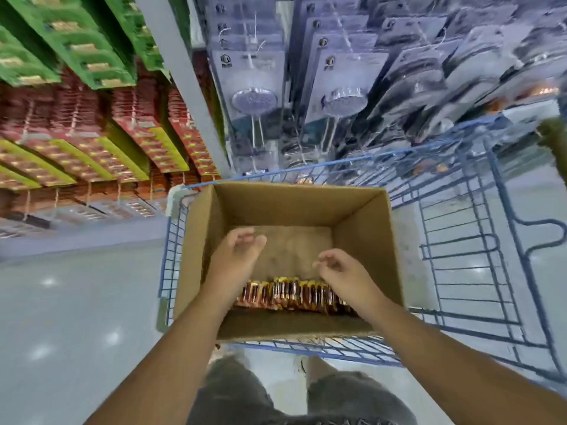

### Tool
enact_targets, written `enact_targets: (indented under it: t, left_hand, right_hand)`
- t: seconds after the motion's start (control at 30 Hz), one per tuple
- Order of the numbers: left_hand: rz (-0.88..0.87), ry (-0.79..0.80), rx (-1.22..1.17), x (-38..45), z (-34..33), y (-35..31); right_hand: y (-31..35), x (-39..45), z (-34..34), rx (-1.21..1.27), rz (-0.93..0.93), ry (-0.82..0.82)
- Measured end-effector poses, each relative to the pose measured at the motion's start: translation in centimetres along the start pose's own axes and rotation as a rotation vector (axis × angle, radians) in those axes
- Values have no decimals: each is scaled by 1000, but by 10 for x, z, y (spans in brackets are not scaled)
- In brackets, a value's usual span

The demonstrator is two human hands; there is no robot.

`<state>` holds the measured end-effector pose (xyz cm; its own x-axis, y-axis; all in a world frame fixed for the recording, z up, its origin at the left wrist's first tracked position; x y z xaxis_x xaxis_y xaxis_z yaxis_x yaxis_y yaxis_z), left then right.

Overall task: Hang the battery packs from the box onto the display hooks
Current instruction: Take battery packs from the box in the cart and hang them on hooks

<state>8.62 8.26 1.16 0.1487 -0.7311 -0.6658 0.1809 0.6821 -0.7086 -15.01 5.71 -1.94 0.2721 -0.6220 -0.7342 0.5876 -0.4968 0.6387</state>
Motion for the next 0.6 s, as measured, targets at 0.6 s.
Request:
enact_targets:
  t: [0.6]
  left_hand:
    - [488,-86,1,101,-30,131]
  right_hand:
    - [-99,219,-99,-933,101,549]
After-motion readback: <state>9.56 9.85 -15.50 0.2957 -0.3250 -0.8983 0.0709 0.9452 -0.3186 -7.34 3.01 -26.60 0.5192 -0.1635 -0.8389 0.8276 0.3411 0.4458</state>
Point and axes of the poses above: each hand's wrist, its own x-axis towards the middle knuckle, its own z-axis out of the back of the hand, y = z × x, the point moved 5 cm from there along x, towards the middle knuckle, and after that the axes turned 13 degrees about y, right-handed, at the moved point
